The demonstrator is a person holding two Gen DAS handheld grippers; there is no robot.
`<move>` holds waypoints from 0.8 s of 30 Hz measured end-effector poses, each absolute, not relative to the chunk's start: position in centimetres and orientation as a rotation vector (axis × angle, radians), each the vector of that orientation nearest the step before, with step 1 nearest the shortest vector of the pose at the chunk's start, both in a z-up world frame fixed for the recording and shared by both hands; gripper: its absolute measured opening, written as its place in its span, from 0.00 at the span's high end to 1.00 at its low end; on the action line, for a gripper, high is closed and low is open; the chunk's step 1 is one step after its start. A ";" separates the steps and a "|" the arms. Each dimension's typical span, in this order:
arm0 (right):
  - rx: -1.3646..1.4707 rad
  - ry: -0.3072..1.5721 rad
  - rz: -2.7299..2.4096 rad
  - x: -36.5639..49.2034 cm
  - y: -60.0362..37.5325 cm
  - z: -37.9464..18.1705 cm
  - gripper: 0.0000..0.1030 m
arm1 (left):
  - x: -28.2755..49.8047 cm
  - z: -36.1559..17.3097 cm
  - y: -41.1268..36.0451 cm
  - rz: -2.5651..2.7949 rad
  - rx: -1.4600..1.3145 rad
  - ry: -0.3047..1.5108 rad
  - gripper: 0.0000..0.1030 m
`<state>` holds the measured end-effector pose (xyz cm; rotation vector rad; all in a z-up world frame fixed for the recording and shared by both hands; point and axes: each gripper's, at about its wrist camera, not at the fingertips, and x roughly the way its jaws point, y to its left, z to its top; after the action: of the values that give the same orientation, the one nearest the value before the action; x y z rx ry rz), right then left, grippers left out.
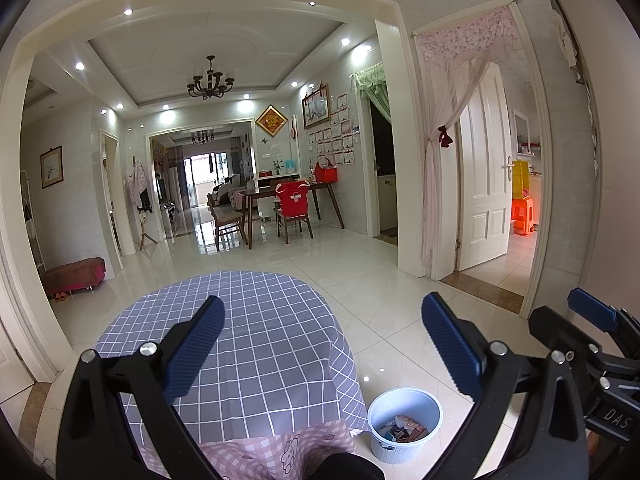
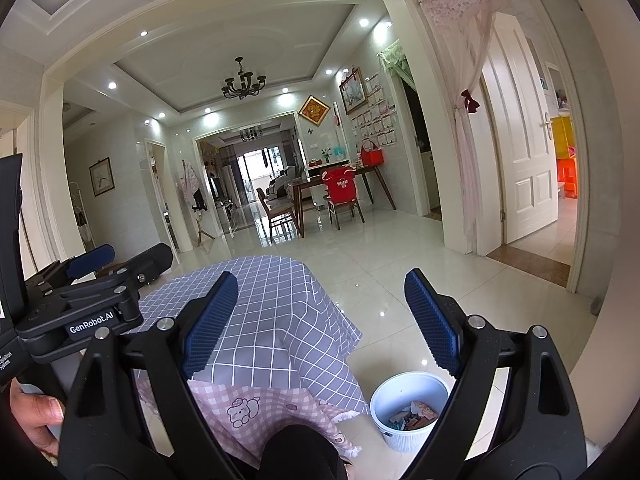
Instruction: Collect trash
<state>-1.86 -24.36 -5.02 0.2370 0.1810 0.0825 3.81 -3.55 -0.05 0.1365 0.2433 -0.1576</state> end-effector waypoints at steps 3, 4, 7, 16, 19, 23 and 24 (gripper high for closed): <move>0.238 0.180 0.082 -1.8 -24.5 -4.9 0.18 | 3.8 0.0 -3.5 -0.158 0.137 0.244 0.06; 0.238 0.180 0.083 -1.9 -24.4 -4.9 0.18 | 3.8 0.1 -3.6 -0.158 0.136 0.244 0.06; 0.238 0.181 0.083 -1.8 -24.4 -4.9 0.18 | 3.8 0.1 -3.6 -0.158 0.135 0.244 0.06; 0.238 0.182 0.085 -1.9 -24.2 -4.9 0.18 | 3.7 -0.1 -3.5 -0.159 0.137 0.245 0.06; 0.240 0.184 0.086 -1.8 -24.2 -4.9 0.18 | 3.7 -0.3 -3.5 -0.157 0.138 0.246 0.06; 0.242 0.182 0.085 -1.9 -24.1 -4.9 0.18 | 3.7 -0.3 -3.5 -0.158 0.139 0.247 0.06; 0.242 0.183 0.086 -1.9 -24.2 -4.9 0.18 | 3.7 -0.3 -3.4 -0.158 0.139 0.246 0.06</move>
<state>-1.85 -24.23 -4.85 0.2416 0.1832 0.0861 3.69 -3.43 -0.34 0.1392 0.2464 -0.1579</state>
